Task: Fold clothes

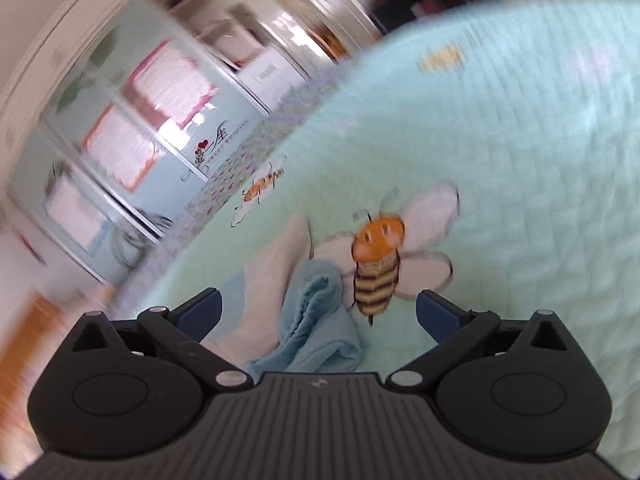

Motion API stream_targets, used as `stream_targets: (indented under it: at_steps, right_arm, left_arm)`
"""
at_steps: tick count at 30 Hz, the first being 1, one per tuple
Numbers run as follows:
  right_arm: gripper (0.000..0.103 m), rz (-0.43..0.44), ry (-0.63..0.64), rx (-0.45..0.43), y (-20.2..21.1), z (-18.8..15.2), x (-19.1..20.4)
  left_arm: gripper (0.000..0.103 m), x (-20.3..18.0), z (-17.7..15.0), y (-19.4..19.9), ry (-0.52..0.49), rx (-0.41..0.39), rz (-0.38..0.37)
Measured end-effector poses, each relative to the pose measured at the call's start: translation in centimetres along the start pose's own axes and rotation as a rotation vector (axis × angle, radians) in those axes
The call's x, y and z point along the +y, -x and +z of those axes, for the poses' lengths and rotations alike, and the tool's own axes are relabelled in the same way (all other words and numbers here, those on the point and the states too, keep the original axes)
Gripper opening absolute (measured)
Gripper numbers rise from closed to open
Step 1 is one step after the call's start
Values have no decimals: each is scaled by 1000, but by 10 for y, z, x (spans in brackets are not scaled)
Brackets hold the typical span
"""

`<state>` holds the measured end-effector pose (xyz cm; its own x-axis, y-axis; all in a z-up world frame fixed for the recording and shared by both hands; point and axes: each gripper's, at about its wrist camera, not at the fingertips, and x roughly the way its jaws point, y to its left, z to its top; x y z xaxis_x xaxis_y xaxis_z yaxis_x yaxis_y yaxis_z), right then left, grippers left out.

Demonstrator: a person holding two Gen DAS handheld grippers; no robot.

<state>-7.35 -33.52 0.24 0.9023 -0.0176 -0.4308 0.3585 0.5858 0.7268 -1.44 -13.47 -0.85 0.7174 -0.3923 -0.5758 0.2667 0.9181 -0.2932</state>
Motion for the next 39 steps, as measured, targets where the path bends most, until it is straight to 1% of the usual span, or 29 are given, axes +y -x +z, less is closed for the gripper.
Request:
stream_targets:
  at_steps: [2,4,7,9,10,13,15,17,19,21,25,29,35,39]
  right_arm:
    - [103,25,-47,26,-4,0,-3]
    - [103,13,85,35,-7,-3,12]
    - [103,-68,499,34,-10,-23,51]
    - [103,-109,774,53,-12,-42,69]
    - [103,-131,875,62,-13,-51,75]
    - [103,-172,1049,71,-14,-68,83]
    - [102,-194,1095,65,-17,-77,90]
    - [98,-216,1138,60,-21,-85,96]
    - [91,-241,1106,55,-30,-87,98]
    - [88,-276,1087,46,-38,-90,100]
    - [86,-347,1095,17,-49,-96,100]
    - [86,-342,1055,-1,-47,-87,95]
    - [87,-393,1030,-50,-43,-73,84]
    - [88,-443,1073,-79,-49,-76,85]
  left_arm:
    - [102,0,0,0,-4,-1,1]
    - [102,0,0,0,-5,-1,2]
    - [102,0,0,0,-6,-1,1]
    - [102,0,-1,0,-8,-2,2]
    - [102,0,-1,0,-8,-2,2]
    - [102,-1,-1,0,-12,-2,4]
    - [102,-1,-1,0,-14,-2,5]
    - [102,-1,-1,0,-15,-3,6]
    - [102,-1,-1,0,-17,-3,6]
    - [102,-1,-1,0,-17,-4,5]
    - [102,0,-1,0,-15,-3,3]
    - [102,1,-1,0,-14,-3,1]
    - [102,0,-1,-1,-19,-3,4]
    - [102,-1,-1,-1,-21,-3,5]
